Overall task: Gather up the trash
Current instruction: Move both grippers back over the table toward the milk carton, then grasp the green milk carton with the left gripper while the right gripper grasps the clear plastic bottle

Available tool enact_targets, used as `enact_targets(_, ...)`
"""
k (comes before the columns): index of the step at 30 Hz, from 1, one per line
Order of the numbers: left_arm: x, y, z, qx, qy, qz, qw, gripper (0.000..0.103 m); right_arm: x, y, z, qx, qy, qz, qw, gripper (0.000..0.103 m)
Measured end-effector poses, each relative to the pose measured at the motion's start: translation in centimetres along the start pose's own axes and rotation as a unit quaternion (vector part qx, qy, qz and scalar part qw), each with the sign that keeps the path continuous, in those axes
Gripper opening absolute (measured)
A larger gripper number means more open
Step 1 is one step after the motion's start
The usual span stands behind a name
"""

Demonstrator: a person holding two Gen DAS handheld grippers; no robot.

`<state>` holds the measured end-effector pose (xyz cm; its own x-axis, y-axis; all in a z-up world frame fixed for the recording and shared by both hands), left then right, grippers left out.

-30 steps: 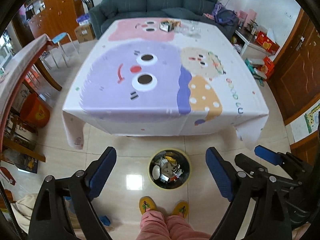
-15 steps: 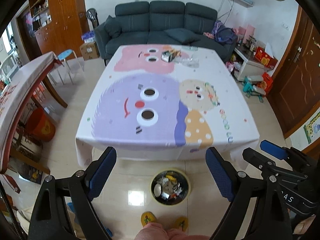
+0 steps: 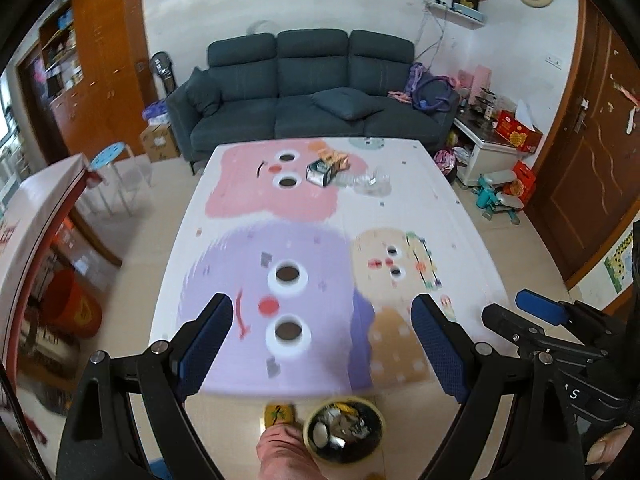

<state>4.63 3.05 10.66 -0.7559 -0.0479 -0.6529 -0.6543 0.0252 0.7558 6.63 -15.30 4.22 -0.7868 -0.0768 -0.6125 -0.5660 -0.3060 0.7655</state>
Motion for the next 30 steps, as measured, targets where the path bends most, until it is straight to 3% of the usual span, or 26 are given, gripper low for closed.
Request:
enact_targets(5, -7.0, -7.0, 1.6, 0.027, -0.046, 0.007, 0.9985, 0.089, -5.3, -5.1, -0.3, 0.015, -0.054, -0.004, 0.998, 0.057)
enact_targets(13, -17.3, -21.6, 3.0, 0.079, -0.123, 0.086, 0.9855, 0.089, -13.2, -15.4, -1.9, 0.031, -0.200, 0.015, 0.979, 0.057)
enact_targets(17, -19.8, -28.1, 2.7, 0.081, -0.155, 0.102, 0.9792, 0.089, -15.3, -20.6, -3.4, 0.046, -0.260, 0.015, 0.965, 0.057)
enact_targets(23, -21.4, -36.1, 2.0, 0.096, -0.168, 0.133, 0.9721, 0.089, -16.2, -27.9, -6.7, 0.045, -0.376, 0.019, 0.925, 0.057)
enact_targets(26, -21.8, -39.2, 1.7, 0.106, -0.165, 0.147, 0.9695, 0.089, -15.9, -30.5, -8.0, 0.047, -0.421, 0.012, 0.906, 0.057)
enact_targets(30, -22.2, -42.1, 1.0, 0.115, -0.164, 0.161, 0.9663, 0.089, -15.7, -32.8, -9.1, 0.060, -0.452, 0.007, 0.890, 0.057)
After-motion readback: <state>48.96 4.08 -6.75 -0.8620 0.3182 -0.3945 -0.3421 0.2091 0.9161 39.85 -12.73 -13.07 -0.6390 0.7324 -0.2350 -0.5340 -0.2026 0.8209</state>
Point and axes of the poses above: each gripper's, at about its wrist camera, not at the fingertips, and y roughly against the way its jaws point, z to its left, x to its underside, the point moved 1 cm from there along -y, roughly the way its jaws point, and after that the axes turned 2 degrees about y, right-handed, at the moved point
